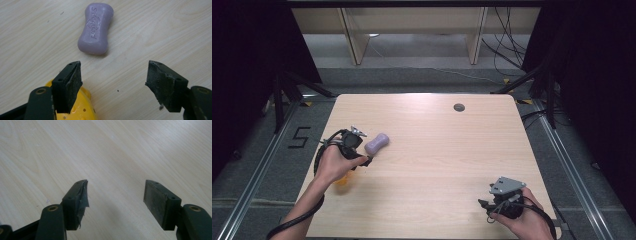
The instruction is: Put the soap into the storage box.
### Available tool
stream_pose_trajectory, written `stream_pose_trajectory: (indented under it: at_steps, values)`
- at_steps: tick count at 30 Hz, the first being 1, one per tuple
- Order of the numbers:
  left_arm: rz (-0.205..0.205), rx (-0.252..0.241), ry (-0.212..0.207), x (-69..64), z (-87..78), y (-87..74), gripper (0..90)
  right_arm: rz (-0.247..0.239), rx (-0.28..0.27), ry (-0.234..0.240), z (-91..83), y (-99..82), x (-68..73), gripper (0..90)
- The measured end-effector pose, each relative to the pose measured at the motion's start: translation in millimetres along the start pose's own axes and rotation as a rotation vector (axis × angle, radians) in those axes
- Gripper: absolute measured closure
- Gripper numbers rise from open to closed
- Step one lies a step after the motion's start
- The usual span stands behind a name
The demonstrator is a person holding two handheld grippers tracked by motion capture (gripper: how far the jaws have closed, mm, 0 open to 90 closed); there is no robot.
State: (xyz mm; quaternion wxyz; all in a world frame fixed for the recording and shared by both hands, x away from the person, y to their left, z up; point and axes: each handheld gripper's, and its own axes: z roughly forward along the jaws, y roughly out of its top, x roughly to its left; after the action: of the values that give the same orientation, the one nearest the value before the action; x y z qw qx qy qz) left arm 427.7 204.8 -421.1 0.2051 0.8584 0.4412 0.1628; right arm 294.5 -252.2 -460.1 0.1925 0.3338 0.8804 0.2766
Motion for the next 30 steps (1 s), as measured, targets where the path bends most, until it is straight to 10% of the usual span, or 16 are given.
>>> stream_pose_trajectory:
  at_steps: [30]
  values:
    - [-0.018, 0.124, -0.015, 14.8, 35.5, 41.2, 25.8, -0.013, 0.01, 0.01, 0.4, -0.4, -0.7, 36.3]
